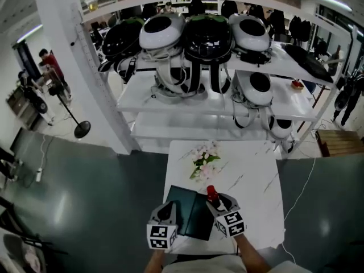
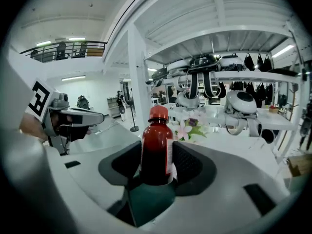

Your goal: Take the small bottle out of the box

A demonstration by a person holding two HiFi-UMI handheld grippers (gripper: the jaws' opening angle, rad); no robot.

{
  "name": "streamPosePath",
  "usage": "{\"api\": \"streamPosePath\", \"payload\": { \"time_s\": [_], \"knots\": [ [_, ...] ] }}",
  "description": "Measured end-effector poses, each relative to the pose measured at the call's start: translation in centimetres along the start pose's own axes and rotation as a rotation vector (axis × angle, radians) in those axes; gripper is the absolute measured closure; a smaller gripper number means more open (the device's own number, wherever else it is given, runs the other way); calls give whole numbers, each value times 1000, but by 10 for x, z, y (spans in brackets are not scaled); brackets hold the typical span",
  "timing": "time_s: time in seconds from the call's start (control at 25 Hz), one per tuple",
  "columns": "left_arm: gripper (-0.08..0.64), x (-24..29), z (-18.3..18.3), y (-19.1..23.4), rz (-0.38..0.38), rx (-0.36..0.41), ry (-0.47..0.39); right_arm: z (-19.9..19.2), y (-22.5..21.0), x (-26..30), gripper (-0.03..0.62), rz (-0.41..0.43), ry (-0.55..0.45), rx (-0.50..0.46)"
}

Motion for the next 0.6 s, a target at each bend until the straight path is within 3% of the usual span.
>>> {"api": "streamPosePath", "payload": {
  "time_s": [0.6],
  "knots": [
    [541, -12, 45, -10, -27, 50, -102, 65, 15, -33, 371, -36, -161, -87]
  ]
}}
Point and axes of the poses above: the fingertips, and each gripper's own axes: x forward along the fingers, y to its left, z out of its top, the point moved 6 cm from there along -x, backward along the fingers, and after that the axes turned 2 degrees about -y, right-handed, at the moved point
